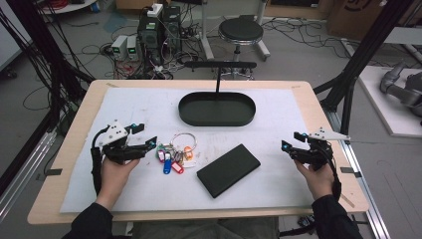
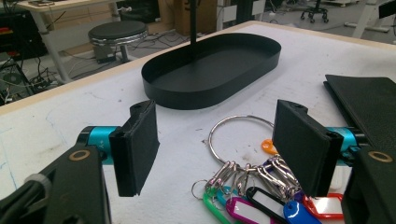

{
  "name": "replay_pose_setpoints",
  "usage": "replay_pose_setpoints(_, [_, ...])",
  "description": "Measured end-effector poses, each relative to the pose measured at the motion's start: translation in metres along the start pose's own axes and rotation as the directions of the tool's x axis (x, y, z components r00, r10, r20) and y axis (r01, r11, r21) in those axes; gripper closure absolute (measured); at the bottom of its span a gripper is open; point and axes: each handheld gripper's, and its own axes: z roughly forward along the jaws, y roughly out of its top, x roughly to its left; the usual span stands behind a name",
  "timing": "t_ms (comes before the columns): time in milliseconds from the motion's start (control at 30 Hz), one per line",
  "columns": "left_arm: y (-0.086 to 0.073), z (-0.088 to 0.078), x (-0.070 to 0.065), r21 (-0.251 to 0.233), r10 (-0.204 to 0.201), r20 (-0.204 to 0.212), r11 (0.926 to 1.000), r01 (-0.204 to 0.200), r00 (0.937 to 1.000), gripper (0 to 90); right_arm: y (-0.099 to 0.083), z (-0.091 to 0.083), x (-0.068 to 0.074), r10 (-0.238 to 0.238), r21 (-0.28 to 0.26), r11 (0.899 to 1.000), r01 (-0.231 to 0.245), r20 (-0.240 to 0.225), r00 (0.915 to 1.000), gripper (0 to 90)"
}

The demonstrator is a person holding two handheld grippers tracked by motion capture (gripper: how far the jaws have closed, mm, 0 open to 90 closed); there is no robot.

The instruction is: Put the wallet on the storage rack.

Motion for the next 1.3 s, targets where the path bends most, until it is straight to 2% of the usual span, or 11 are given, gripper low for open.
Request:
replay_pose_setpoints(200, [0.001,0.002,-0.001,0.003,0.005,0.009,1.0000,-0.005,0.9999,32.7,0.000,0.002,0.000,-0.011,0.009,1.000,0.011,0.005,0.9999,35.3])
replay_pose_setpoints(300, [0.002,0.003,-0.002,0.005,0.011,-0.002,0.9999,-0.011,0.9999,33.1,0.000,0.002,0.000,-0.012,0.007,1.000,0.012,0.005,0.9999,35.3])
replay_pose_setpoints(433, [0.002,0.007,-0.002,-0.002,-0.018,-0.015,0.9998,0.018,0.9997,33.0,0.000,0.001,0.000,-0.009,0.007,1.000,0.009,0.008,0.9999,35.3])
replay_pose_setpoints(467, [0.002,0.008,-0.001,-0.010,-0.048,-0.012,0.9988,0.048,0.9988,33.0,-0.001,0.001,-0.001,-0.010,0.006,1.000,0.010,0.009,0.9999,35.3])
replay_pose_setpoints(500, [0.003,0.009,-0.001,-0.008,-0.057,-0.008,0.9984,0.057,0.9983,33.0,-0.001,0.001,-0.001,-0.008,0.007,1.000,0.008,0.011,0.9999,35.3])
replay_pose_setpoints(733, [0.005,0.019,0.000,0.010,-0.058,-0.004,0.9983,0.058,0.9983,38.6,-0.002,0.000,-0.003,-0.006,0.009,1.000,0.006,0.022,0.9997,35.3])
replay_pose_setpoints(1000, [0.006,0.038,0.004,0.064,-0.105,0.022,0.9926,0.103,0.9943,44.4,-0.003,0.001,-0.004,-0.005,0.018,1.000,0.005,0.027,0.9996,35.3])
replay_pose_setpoints(1067, [0.007,0.049,0.004,0.105,-0.125,0.034,0.9871,0.120,0.9916,46.3,-0.004,0.001,-0.004,-0.007,0.019,1.000,0.007,0.025,0.9996,35.3])
replay_pose_setpoints(1133, [0.007,0.051,0.004,0.110,-0.130,0.040,0.9861,0.125,0.9908,47.1,-0.004,0.000,-0.004,-0.005,0.024,1.000,0.004,0.028,0.9996,35.3])
replay_pose_setpoints(1200, [0.009,0.061,0.001,0.152,-0.130,0.052,0.9809,0.121,0.9902,49.0,-0.005,0.000,-0.004,-0.009,0.025,1.000,0.008,0.029,0.9995,35.3])
replay_pose_setpoints(1300, [0.013,0.068,0.000,0.187,-0.123,0.052,0.9760,0.112,0.9910,53.3,-0.006,-0.001,-0.005,-0.007,0.025,1.000,0.006,0.031,0.9995,35.3])
